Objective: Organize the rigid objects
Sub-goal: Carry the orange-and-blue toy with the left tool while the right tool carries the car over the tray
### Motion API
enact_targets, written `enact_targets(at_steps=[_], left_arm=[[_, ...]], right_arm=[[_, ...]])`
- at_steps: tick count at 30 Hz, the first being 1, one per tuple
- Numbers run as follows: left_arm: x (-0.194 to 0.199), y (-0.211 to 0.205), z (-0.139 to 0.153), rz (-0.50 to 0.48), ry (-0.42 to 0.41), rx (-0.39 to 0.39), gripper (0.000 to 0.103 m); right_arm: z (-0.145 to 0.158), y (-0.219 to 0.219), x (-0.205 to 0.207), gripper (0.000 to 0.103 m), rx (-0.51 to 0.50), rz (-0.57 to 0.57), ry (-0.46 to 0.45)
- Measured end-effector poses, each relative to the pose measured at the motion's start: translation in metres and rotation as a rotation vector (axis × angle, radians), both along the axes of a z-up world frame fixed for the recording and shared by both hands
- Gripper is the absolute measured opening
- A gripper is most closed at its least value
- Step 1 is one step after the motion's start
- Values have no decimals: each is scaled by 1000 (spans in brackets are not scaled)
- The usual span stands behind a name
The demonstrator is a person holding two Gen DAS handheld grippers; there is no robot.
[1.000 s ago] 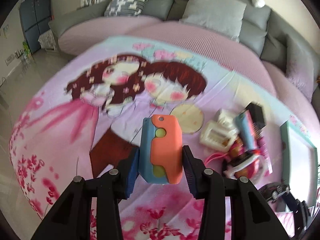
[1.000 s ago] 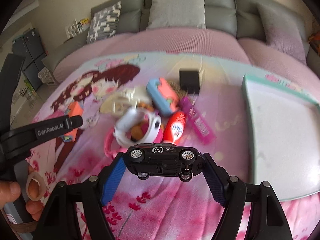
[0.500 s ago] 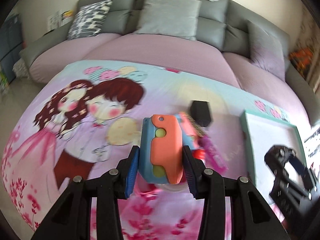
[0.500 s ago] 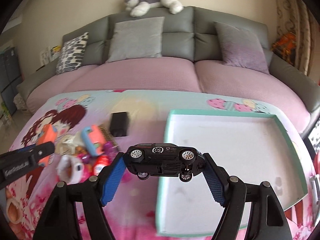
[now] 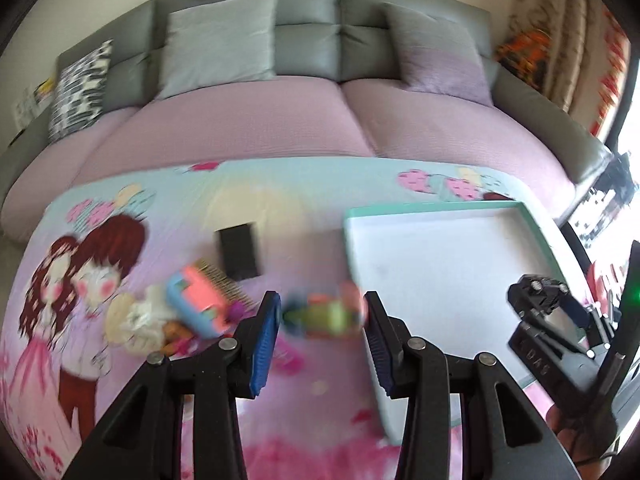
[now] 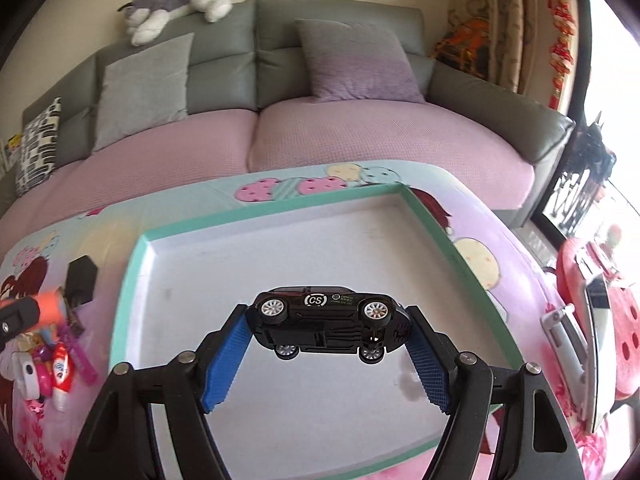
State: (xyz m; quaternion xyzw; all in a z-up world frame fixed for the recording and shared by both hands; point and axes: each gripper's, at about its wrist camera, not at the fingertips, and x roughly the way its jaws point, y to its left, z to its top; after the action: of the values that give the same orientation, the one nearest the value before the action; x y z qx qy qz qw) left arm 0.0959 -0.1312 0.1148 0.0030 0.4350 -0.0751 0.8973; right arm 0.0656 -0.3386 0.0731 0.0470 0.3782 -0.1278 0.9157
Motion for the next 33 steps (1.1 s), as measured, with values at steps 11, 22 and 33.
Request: enact_targets(at_steps=[11, 22, 33], left_arm=[[29, -70, -22, -138, 58, -72, 44], [44, -83, -44, -137, 82, -58, 44], [45, -80, -44, -124, 90, -70, 62]], right_arm=[[-15, -24, 4, 78, 26, -58, 60], [-28, -29, 8, 78, 52, -84, 125], [-30, -28, 9, 85, 63, -93, 132]])
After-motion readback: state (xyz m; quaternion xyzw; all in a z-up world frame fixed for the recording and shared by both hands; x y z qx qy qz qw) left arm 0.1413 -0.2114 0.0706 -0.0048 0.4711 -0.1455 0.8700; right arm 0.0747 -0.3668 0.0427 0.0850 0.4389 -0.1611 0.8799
